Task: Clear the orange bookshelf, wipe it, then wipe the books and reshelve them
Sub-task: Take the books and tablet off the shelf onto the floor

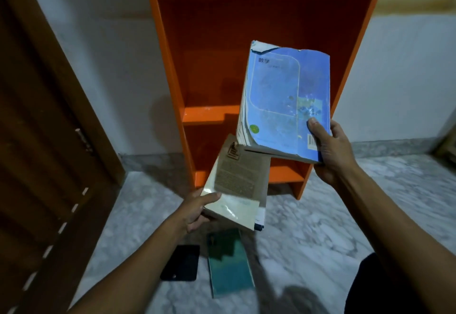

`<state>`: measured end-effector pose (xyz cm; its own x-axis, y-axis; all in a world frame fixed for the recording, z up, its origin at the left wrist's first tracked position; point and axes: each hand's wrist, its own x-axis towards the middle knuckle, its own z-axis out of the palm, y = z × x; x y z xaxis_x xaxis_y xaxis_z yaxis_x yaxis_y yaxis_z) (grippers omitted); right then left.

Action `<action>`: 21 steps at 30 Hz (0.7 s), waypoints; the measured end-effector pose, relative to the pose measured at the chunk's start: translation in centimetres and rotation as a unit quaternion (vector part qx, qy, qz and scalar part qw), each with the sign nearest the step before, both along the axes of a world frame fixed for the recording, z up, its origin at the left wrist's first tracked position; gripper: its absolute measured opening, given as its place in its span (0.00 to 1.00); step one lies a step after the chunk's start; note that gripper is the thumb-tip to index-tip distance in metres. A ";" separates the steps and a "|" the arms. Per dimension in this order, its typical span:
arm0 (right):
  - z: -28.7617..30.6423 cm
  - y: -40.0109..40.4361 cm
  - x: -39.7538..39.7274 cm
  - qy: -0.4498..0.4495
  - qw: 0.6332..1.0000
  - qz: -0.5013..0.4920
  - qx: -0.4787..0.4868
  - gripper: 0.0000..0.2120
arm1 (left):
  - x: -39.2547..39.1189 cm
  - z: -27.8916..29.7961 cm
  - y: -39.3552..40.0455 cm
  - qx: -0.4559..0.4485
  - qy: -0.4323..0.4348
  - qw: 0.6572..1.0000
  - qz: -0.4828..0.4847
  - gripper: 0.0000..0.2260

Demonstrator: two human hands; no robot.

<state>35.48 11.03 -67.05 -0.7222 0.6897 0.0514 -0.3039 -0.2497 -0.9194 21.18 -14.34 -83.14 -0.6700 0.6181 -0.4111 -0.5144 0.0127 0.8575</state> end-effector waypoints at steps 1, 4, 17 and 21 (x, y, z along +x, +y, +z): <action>-0.6 -0.2 0.1 -0.008 1.000 -0.002 -0.004 0.18 | 0.6 -1.6 -0.5 -0.020 -0.011 1.000 0.006 0.22; -2.7 -1.0 0.2 -0.037 0.999 -0.005 -0.007 0.21 | 2.9 -6.2 -1.7 -0.089 -0.050 0.995 0.022 0.18; -17.4 -3.9 0.9 -0.181 0.979 0.068 -0.061 0.16 | 9.4 -19.8 -5.6 -0.150 -0.171 0.972 0.049 0.13; -21.5 -5.0 1.7 -0.222 0.968 0.083 -0.086 0.22 | 9.6 -21.6 -5.9 -0.150 -0.172 0.973 0.046 0.13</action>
